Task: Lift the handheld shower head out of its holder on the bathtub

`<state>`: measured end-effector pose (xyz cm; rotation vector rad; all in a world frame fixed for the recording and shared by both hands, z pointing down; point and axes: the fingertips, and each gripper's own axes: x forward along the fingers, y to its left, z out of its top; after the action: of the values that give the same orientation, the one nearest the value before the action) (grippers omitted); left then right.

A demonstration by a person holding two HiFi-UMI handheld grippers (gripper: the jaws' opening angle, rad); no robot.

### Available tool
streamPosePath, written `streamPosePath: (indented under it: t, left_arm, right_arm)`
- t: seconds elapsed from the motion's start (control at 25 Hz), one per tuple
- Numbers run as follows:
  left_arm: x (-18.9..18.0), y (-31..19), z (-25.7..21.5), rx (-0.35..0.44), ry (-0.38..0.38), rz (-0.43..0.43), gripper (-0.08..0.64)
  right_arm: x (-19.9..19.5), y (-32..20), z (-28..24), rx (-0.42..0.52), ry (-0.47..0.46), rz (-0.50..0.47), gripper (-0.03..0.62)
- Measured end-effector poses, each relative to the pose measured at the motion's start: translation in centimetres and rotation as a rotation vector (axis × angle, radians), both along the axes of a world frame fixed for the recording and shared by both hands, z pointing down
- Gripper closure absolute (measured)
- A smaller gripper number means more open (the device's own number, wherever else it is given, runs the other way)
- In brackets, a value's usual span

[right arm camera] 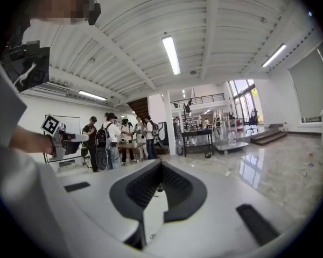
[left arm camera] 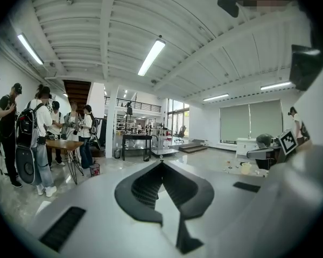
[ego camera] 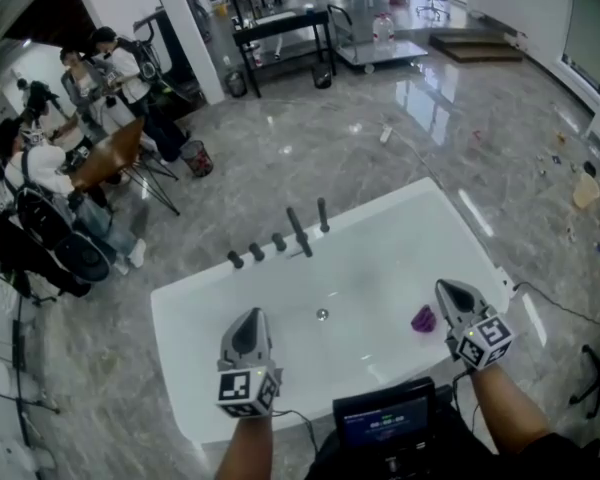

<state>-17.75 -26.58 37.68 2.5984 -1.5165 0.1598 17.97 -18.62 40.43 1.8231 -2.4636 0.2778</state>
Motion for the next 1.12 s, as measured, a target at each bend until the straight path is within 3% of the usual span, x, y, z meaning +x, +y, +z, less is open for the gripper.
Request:
streamPosePath:
  t: [0.16,0.52,0.76,1.12]
  left_arm:
    - [-0.1,0.6,-1.6,0.012,0.000,-0.015,0.552]
    - [-1.1,2.3,-3.3,0.023,-0.045,-0.140,0.552]
    - [0.7,2.5,-2.6,0.025,-0.052,-0.204,0.552]
    - [1.5,1.1,-1.1,0.025,-0.063,-0.252,0.552]
  right_arm:
    - [0.0,-1.0,-1.6,0.032,-0.004,-0.017,0.589]
    - [-0.1,-4.9,-5.5,0.150,0.004,-0.132,0.589]
    - [0.9,-8.6,-5.2,0.152,-0.009,-0.215,0.589]
    - [0.4,-12.9,-5.0,0.182,-0.029,-0.239,0.589]
